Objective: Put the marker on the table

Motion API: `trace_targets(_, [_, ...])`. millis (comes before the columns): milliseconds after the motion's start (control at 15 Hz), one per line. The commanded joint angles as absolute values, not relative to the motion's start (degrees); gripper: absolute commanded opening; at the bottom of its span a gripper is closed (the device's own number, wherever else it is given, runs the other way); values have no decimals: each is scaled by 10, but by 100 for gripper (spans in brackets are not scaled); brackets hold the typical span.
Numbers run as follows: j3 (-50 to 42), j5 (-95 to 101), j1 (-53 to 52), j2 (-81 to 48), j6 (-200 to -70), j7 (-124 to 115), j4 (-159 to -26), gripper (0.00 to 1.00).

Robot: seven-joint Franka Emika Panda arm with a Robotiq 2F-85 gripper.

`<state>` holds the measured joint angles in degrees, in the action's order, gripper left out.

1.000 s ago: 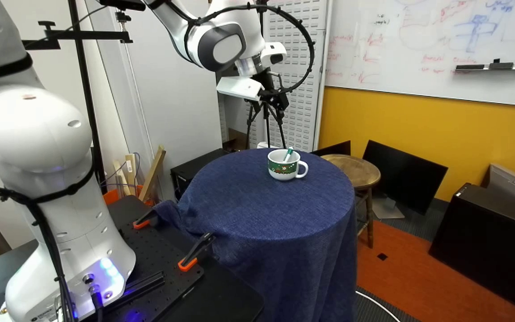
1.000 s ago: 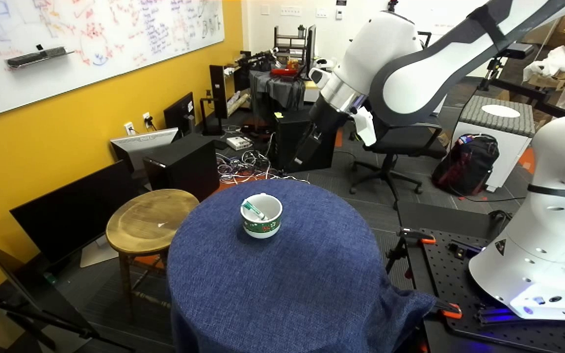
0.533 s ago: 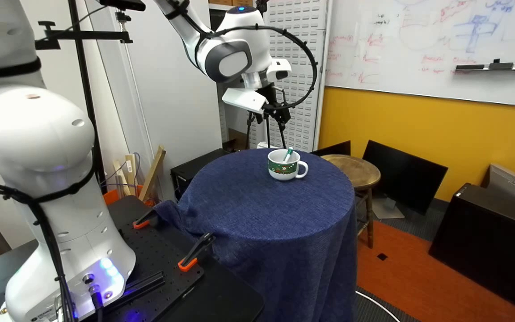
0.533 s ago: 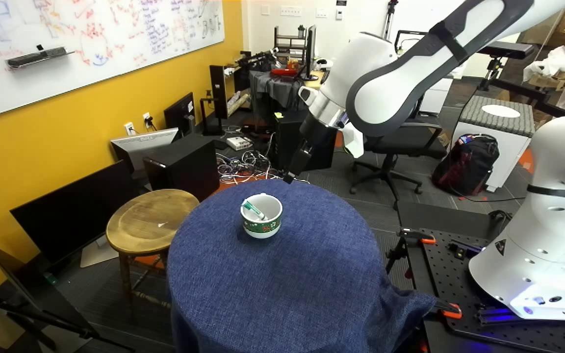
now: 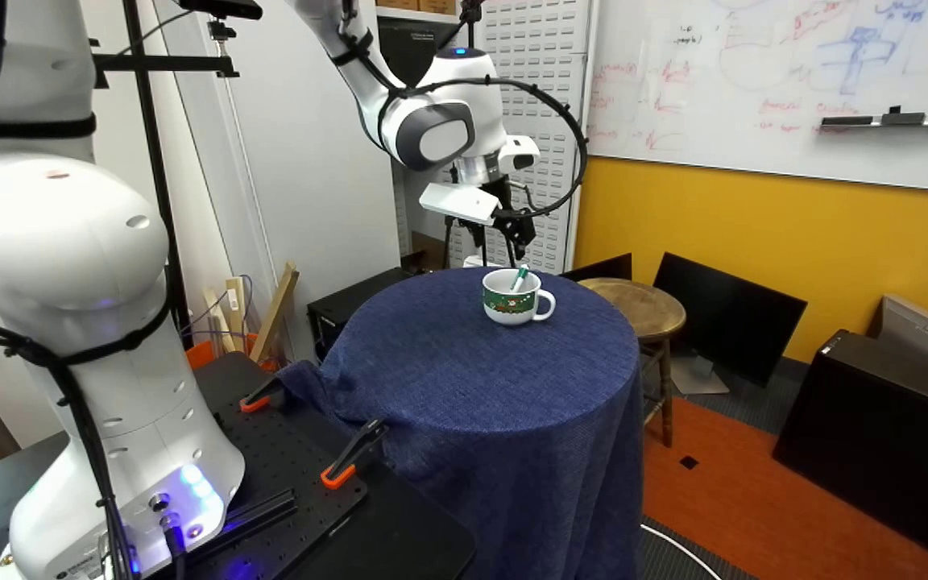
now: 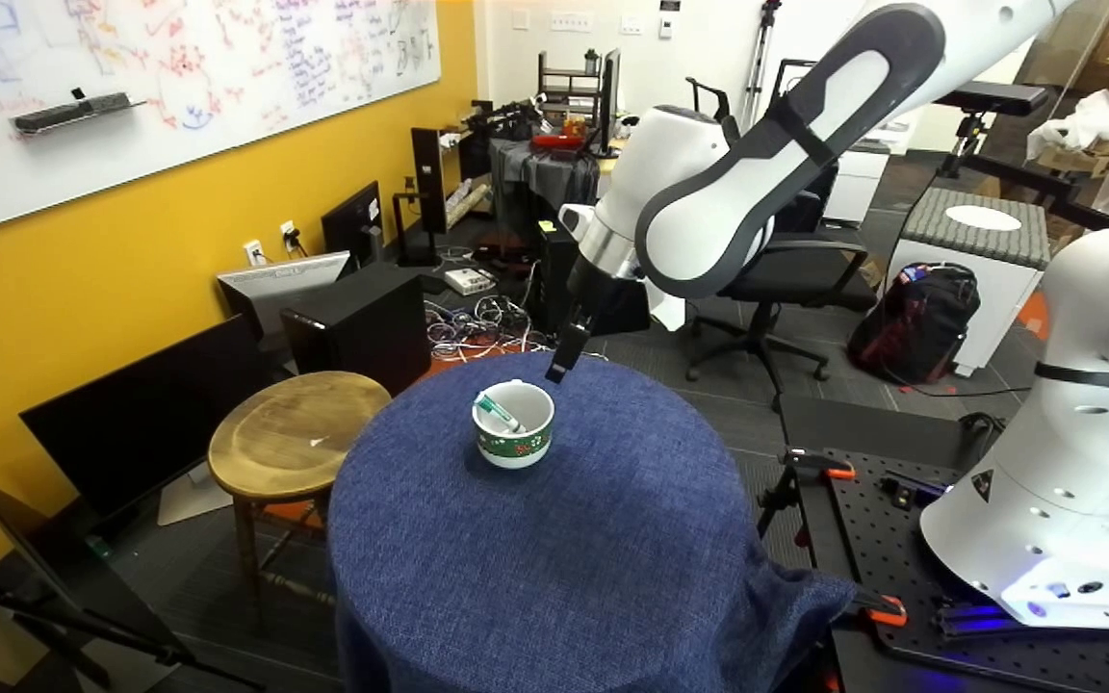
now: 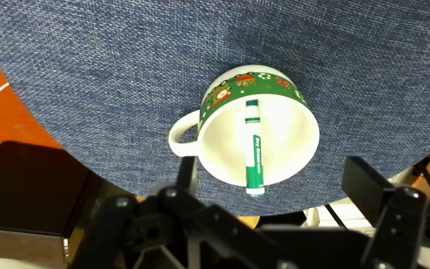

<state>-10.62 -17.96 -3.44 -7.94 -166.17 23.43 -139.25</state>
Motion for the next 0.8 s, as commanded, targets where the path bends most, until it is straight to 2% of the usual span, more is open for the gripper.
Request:
trace_targets(0, [-99, -185, -25, -120, -1654, 273, -1355, 100])
trace_targets(733, [-10, -288, 43, -184, -1738, 419, -1327, 100])
